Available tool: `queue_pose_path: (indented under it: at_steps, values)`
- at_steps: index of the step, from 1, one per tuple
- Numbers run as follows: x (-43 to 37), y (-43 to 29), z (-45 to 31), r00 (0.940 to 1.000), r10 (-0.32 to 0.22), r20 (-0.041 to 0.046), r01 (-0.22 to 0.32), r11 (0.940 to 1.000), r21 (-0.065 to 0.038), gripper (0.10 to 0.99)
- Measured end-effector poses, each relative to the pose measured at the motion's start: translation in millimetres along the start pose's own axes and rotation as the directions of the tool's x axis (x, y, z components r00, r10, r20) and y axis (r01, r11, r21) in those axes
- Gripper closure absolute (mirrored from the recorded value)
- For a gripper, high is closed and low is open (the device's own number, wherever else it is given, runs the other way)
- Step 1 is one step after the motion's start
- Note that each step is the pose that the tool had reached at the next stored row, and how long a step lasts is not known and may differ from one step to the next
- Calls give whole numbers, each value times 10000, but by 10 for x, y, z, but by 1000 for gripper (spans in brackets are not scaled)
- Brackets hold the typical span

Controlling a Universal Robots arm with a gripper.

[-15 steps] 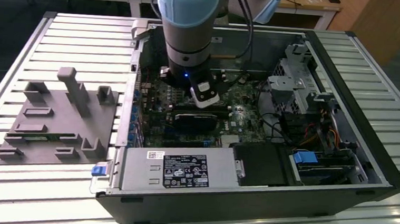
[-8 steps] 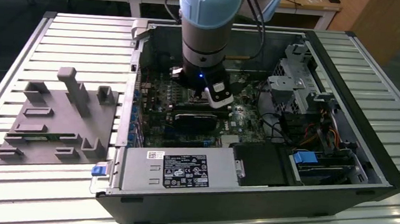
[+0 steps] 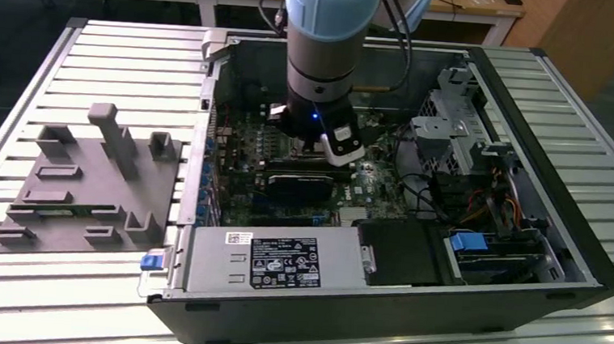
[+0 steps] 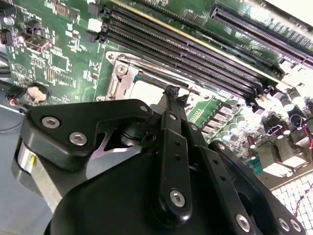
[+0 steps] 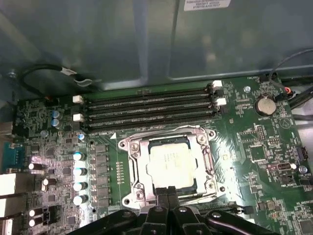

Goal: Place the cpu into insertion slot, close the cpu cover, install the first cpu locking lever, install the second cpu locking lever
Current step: 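Install the second cpu locking lever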

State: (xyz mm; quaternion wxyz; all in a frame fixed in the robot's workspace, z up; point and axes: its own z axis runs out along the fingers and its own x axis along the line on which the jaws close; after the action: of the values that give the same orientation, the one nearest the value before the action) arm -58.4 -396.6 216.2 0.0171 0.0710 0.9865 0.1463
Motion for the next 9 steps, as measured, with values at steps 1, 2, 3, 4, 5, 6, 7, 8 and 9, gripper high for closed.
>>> queue_pose_path:
  at_steps: [1, 2, 3, 4, 5, 6, 7, 8, 9]
  values:
    - [1, 4, 1, 10000, -3, 10, 3, 10000, 68, 984]
    - [2, 10, 3, 10000, -5, 18, 5, 9999, 131, 984]
    - [3, 18, 5, 10000, -8, 28, 8, 9998, 196, 984]
    - [4, 28, 8, 10000, -11, 36, 10, 9997, 253, 984]
    - [6, 39, 12, 10000, -14, 44, 13, 9995, 310, 984]
    - [8, 52, 15, 10000, -16, 48, 14, 9994, 343, 984]
    - [10, 65, 20, 10000, -16, 50, 15, 9994, 359, 984]
    - [12, 81, 24, 10000, -17, 52, 15, 9993, 370, 984]
    - [15, 97, 29, 10000, -18, 53, 16, 9993, 381, 984]
